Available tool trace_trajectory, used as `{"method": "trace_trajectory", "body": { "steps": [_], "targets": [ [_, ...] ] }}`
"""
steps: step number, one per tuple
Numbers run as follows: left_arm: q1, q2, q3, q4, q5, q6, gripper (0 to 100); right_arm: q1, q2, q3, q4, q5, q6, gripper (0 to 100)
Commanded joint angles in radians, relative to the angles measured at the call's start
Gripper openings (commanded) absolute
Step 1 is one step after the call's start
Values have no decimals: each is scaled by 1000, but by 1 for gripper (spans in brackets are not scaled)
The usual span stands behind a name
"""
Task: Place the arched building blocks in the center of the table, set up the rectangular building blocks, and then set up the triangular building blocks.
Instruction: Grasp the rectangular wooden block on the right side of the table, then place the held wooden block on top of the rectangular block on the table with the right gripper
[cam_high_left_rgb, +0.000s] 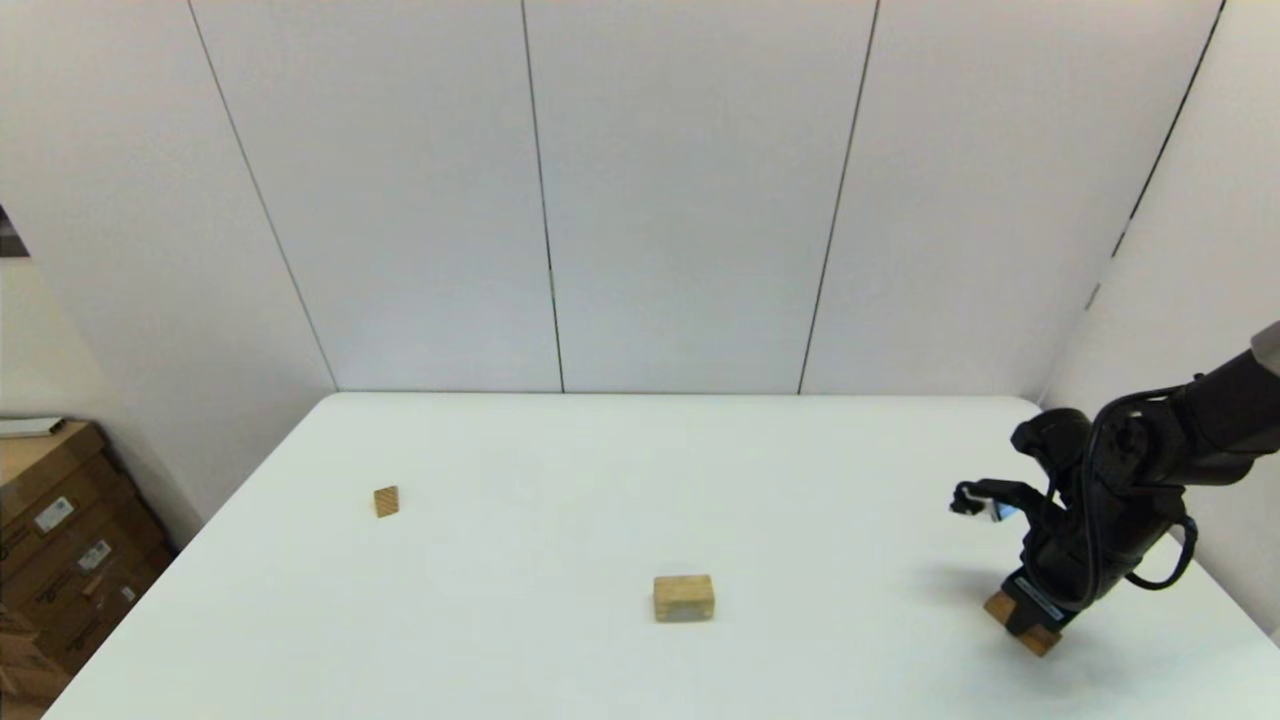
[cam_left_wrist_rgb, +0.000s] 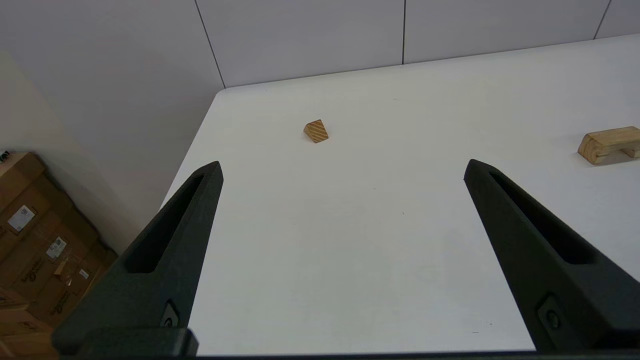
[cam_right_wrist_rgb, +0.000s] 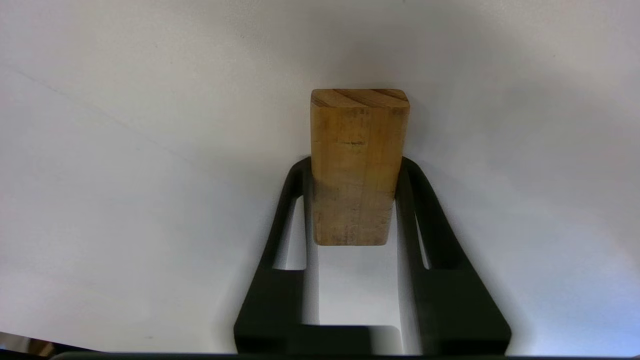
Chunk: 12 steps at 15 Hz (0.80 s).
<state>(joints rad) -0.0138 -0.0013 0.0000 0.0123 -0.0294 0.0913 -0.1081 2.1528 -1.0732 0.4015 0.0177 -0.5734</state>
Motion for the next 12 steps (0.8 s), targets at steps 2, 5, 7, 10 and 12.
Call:
{"method": "trace_trajectory", "body": {
  "steps": [2, 5, 7, 10, 12],
  "targets": [
    [0, 1, 0, 0, -1, 1, 100, 1, -67, 13, 7, 1, -3, 0],
    [0, 1, 0, 0, -1, 1, 100, 1, -117, 18, 10, -1, -3, 0],
    [0, 1, 0, 0, -1, 1, 100, 1, -140, 24, 10, -2, -2, 0],
    [0, 1, 0, 0, 0, 1, 100, 4, -152, 19, 3, 1, -3, 0],
    [0, 1, 0, 0, -1, 1, 100, 5, -151, 9, 0, 2, -29, 0]
  ]
}}
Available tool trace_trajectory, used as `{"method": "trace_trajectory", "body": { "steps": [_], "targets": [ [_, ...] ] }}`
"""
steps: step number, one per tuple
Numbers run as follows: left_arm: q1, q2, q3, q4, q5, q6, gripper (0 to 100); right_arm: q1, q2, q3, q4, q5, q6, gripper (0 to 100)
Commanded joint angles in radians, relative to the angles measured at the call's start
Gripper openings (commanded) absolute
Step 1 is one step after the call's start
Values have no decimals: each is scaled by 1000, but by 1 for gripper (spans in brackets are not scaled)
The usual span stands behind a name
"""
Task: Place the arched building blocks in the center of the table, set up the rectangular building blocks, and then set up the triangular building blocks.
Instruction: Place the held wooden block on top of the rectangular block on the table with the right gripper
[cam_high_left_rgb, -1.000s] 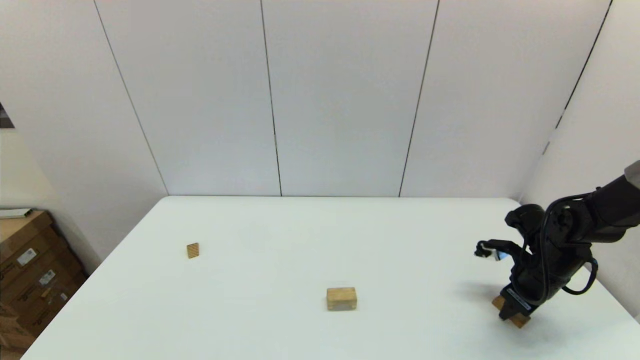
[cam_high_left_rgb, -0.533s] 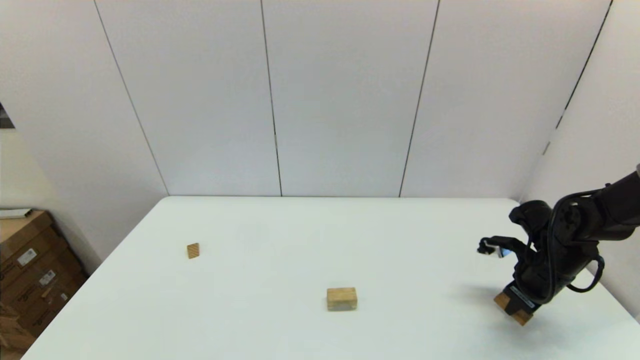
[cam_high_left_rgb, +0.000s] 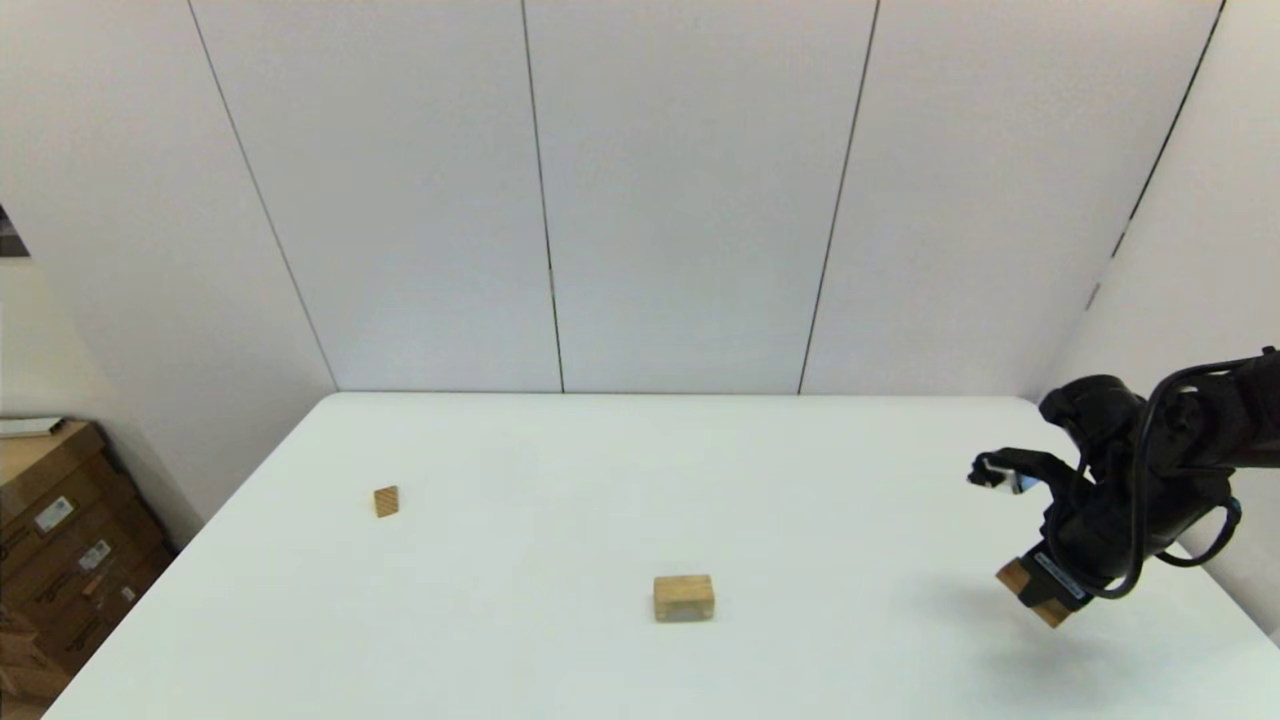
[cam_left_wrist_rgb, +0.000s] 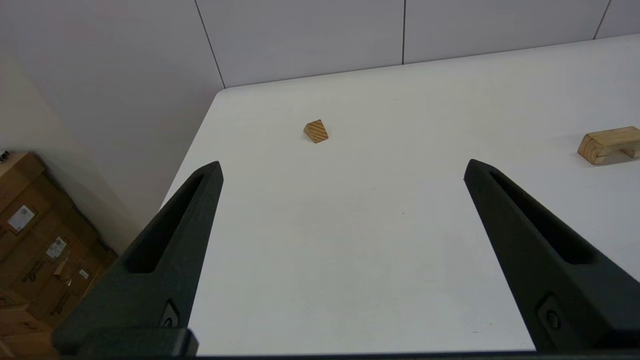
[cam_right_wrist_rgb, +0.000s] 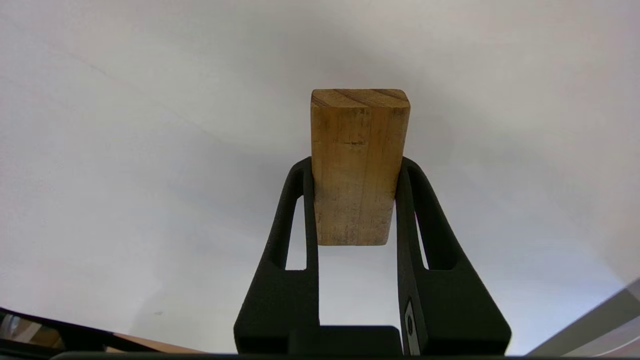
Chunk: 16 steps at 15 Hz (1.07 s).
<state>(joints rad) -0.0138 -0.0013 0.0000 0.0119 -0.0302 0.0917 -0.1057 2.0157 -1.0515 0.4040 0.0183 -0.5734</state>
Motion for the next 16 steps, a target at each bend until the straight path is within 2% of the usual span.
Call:
{"method": "trace_trajectory", "body": {
  "steps": [1, 3, 4, 8, 10, 14, 16],
  "targets": [
    [0, 1, 0, 0, 0, 0, 100, 3, -14, -21, -2, 3, -71, 0],
    [0, 1, 0, 0, 0, 0, 100, 5, -6, -39, 1, 11, -163, 0],
    [0, 1, 0, 0, 0, 0, 100, 20, 3, -59, 4, 11, -180, 0],
    [0, 1, 0, 0, 1, 0, 100, 86, 46, -145, 6, 14, -184, 0],
    [0, 1, 0, 0, 0, 0, 100, 112, 69, -166, 4, 14, -220, 0],
    [0, 1, 0, 0, 1, 0, 100, 115, 86, -180, 7, 71, -414, 0],
    [0, 1, 0, 0, 1, 0, 100, 118, 84, -182, 9, 78, -507, 0]
  ]
}}
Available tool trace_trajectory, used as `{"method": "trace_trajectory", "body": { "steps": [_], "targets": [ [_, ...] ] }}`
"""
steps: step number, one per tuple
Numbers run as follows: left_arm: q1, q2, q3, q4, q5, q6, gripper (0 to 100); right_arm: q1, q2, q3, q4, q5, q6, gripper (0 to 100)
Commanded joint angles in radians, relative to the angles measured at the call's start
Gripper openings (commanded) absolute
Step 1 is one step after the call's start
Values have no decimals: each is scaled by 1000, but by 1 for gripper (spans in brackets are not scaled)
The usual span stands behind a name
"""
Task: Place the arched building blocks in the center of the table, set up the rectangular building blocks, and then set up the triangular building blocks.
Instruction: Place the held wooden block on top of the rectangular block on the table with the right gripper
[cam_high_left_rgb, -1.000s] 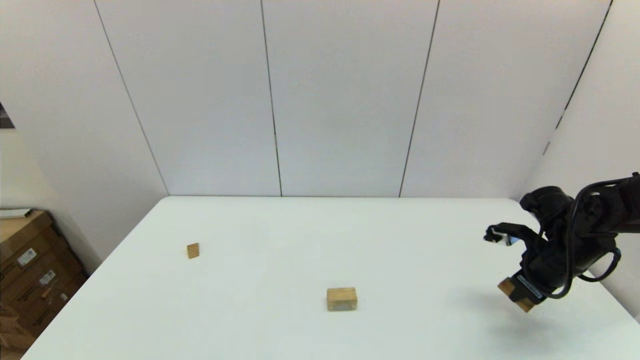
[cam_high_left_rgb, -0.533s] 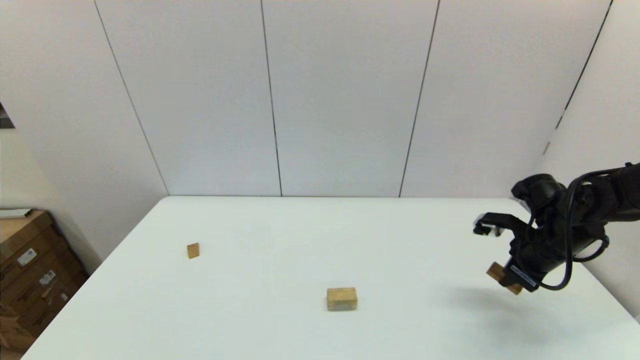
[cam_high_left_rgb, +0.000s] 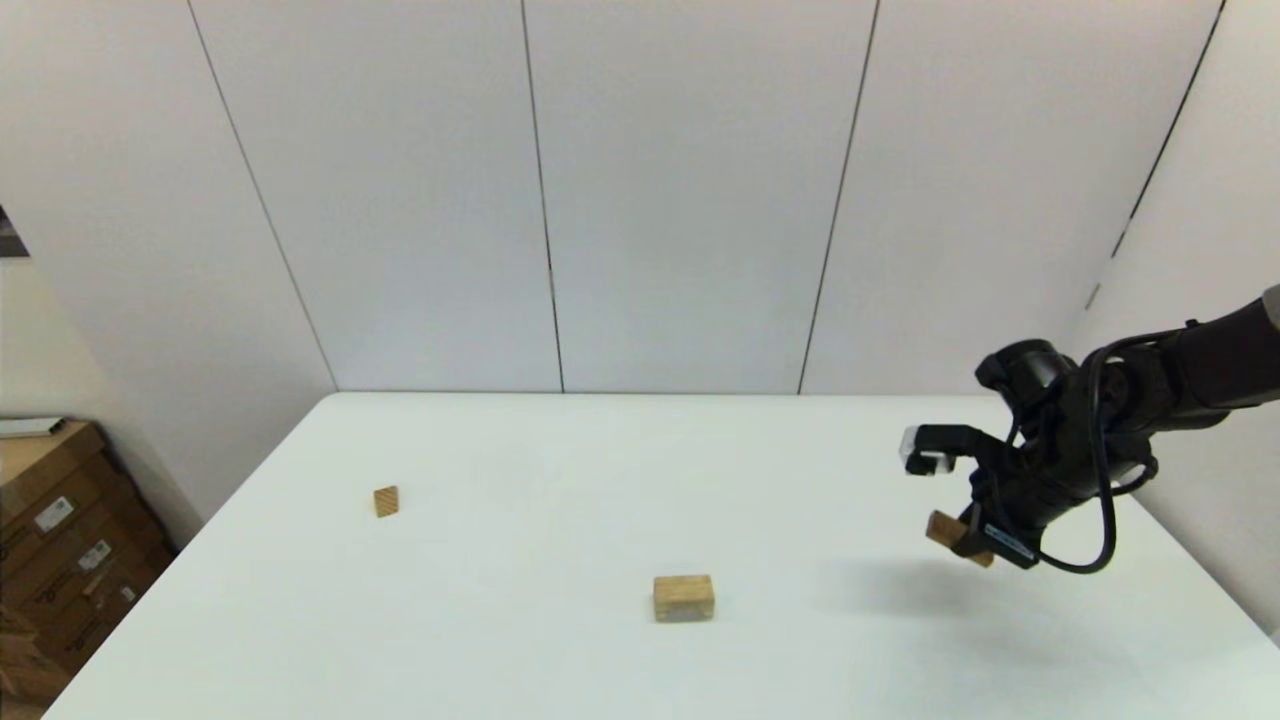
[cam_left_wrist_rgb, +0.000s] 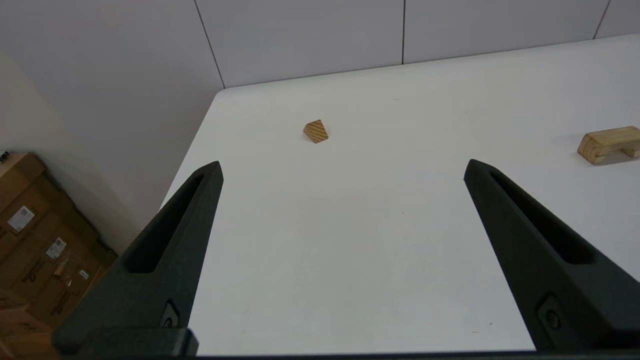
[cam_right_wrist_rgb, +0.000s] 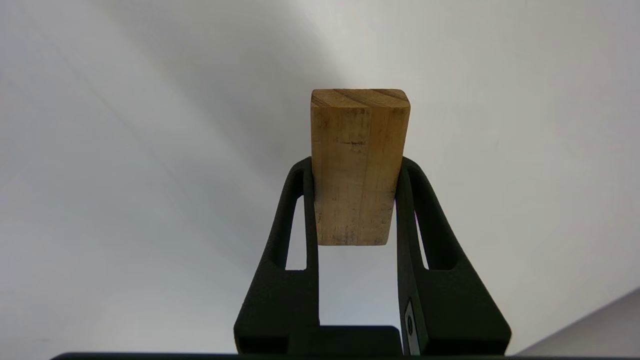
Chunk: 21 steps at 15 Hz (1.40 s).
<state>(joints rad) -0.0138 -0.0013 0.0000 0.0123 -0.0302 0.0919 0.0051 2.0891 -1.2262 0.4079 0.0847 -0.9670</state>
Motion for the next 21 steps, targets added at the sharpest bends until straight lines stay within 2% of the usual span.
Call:
{"method": "trace_trajectory", "body": {
  "steps": [1, 4, 7, 9, 11, 16, 21],
  "targets": [
    [0, 1, 0, 0, 0, 0, 100, 7, 9, -6, 12, 12, -197, 0],
    [0, 1, 0, 0, 1, 0, 100, -1, 5, -7, 69, 13, -404, 0],
    [0, 1, 0, 0, 1, 0, 100, -11, 3, -7, 77, 35, -558, 0],
    [0, 1, 0, 0, 1, 0, 100, -13, 3, -7, 75, 35, -601, 0],
    [0, 1, 0, 0, 1, 0, 100, 3, 3, -19, 75, 35, -604, 0],
    [0, 1, 0, 0, 1, 0, 100, 133, 3, -75, 91, 30, -584, 0],
    [0, 1, 0, 0, 1, 0, 100, 308, 14, -225, 264, 20, -414, 0]
  ]
}}
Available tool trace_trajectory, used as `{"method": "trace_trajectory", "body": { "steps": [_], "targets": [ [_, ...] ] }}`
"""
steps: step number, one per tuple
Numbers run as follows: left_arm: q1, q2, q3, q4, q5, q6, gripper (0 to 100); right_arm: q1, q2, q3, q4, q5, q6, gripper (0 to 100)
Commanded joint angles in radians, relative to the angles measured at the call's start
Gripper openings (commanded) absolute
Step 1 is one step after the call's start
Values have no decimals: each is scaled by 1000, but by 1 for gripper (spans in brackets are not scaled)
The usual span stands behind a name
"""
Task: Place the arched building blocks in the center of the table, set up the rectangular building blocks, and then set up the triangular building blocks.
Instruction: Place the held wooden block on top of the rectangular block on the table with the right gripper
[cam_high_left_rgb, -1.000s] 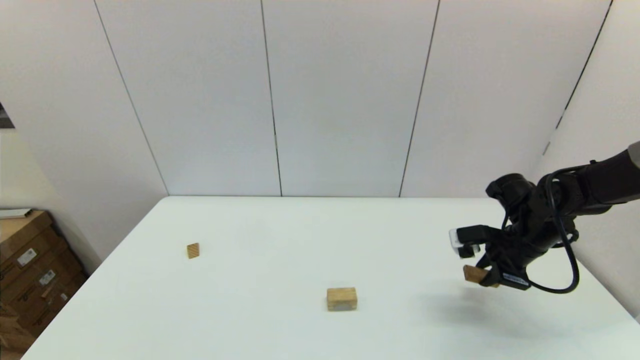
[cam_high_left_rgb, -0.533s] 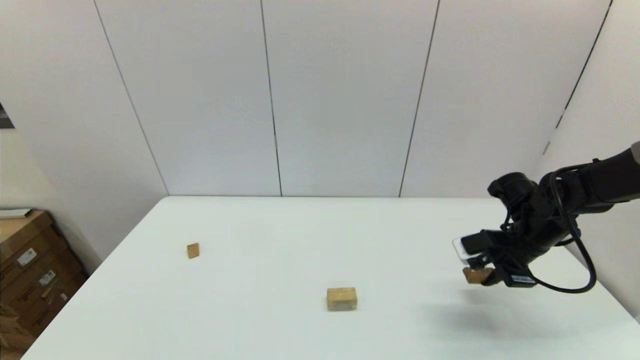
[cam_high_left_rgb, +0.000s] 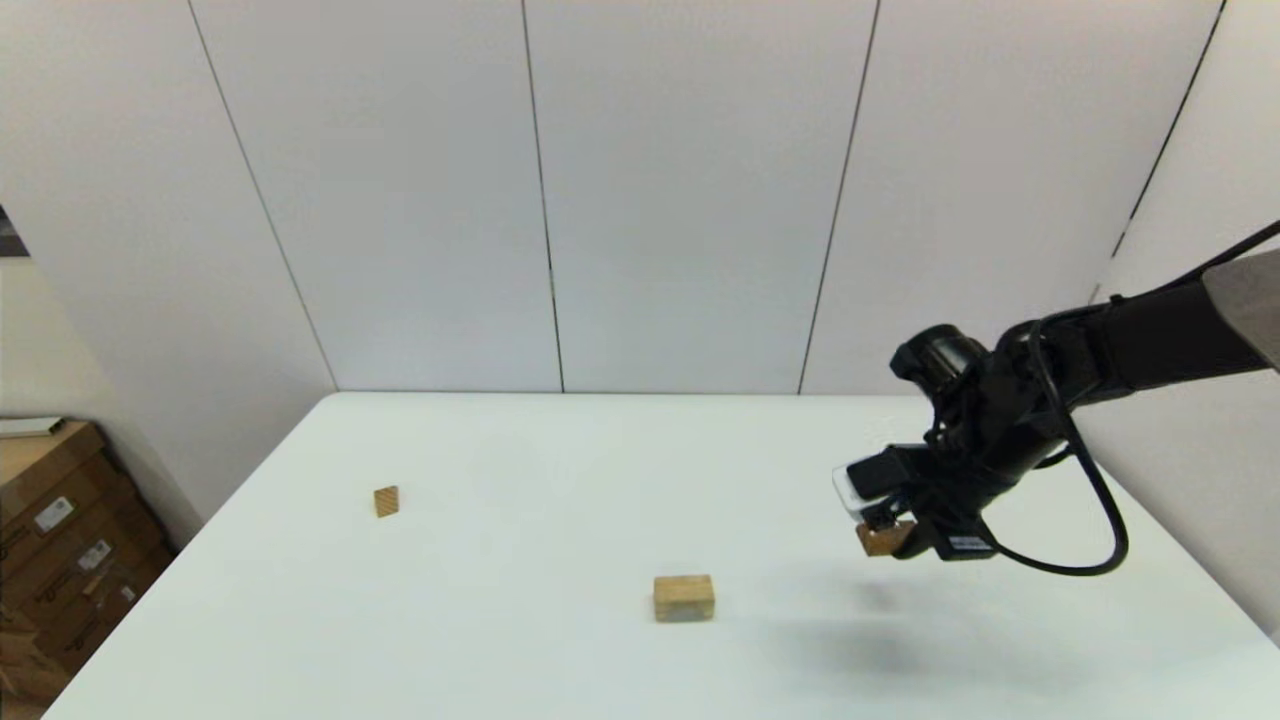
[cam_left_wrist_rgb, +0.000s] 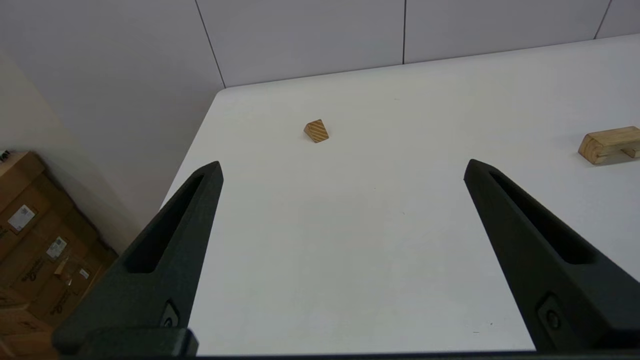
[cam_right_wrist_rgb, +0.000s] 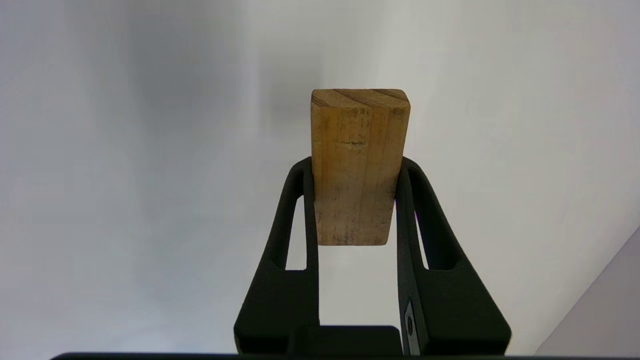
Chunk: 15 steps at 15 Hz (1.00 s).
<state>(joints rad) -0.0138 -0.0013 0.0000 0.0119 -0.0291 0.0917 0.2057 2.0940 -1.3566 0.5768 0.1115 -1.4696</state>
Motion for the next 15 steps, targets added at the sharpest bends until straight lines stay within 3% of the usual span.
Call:
{"method": "trace_trajectory", "body": {
  "steps": [1, 5, 10, 15],
  "targets": [
    [0, 1, 0, 0, 0, 0, 100, 139, 17, -114, 100, -19, 127, 0],
    [0, 1, 0, 0, 0, 0, 100, 271, 72, -208, 106, -93, 275, 0],
    [0, 1, 0, 0, 0, 0, 100, 382, 121, -299, 181, -101, 402, 0],
    [0, 1, 0, 0, 0, 0, 100, 489, 156, -331, 183, -101, 502, 0]
  ]
}}
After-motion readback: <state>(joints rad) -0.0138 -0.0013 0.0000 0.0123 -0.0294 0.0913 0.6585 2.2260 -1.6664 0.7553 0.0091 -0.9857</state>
